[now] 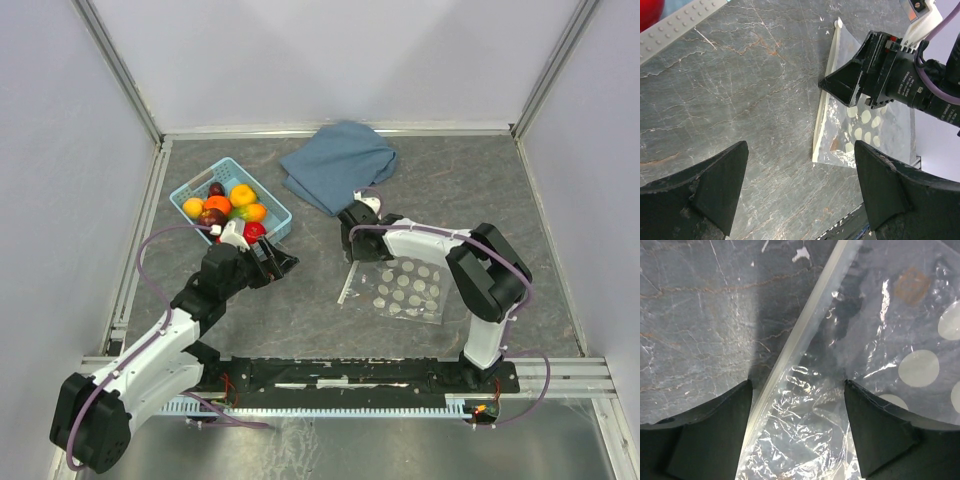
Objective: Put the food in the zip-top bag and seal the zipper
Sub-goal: Pick up the zipper food storage bag at the center of the board.
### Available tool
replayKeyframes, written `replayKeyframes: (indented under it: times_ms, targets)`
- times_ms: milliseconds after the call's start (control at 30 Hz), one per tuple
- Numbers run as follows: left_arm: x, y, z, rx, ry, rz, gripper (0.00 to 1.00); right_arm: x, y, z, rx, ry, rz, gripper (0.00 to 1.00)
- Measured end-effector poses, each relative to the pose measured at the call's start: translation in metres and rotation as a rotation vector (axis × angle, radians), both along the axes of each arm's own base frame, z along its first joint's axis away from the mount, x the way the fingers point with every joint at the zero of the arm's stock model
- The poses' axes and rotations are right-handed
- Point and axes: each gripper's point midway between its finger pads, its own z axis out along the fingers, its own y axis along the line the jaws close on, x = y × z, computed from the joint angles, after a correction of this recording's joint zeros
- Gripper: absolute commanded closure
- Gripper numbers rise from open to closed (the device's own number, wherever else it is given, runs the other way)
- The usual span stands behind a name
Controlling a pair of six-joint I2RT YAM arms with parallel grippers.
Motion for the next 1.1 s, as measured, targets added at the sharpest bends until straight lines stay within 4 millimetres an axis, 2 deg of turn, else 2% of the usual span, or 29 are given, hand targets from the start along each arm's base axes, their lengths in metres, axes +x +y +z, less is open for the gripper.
replayKeyframes:
  times_ms: [200, 333, 567, 667, 967, 1100]
  targets:
    - [0.0, -0.001, -0.003, 0.005, 0.011, -0.003, 0.08, 0.007, 0.005, -0.001, 0.027, -0.015, 0.013, 0.41]
    - [-0.001, -0.001, -0.007, 0.011, 0.025, -0.006, 0.08, 0.009, 0.011, -0.001, 0.047, -0.026, 0.055, 0.58]
    - [-0.001, -0.004, -0.012, 0.013, 0.038, -0.017, 0.09, -0.002, 0.014, 0.0, 0.074, -0.01, 0.146, 0.88]
    - [-0.003, -0.007, -0.015, 0.013, 0.049, -0.032, 0.09, -0.008, 0.012, 0.0, 0.074, -0.002, 0.174, 0.98]
    - [-0.004, -0.013, -0.02, 0.015, 0.058, -0.053, 0.09, -0.014, 0.007, 0.003, 0.052, 0.006, 0.224, 0.98]
    - [-0.004, -0.017, -0.023, 0.017, 0.062, -0.065, 0.1, -0.02, 0.007, 0.015, 0.052, 0.0, 0.258, 0.98]
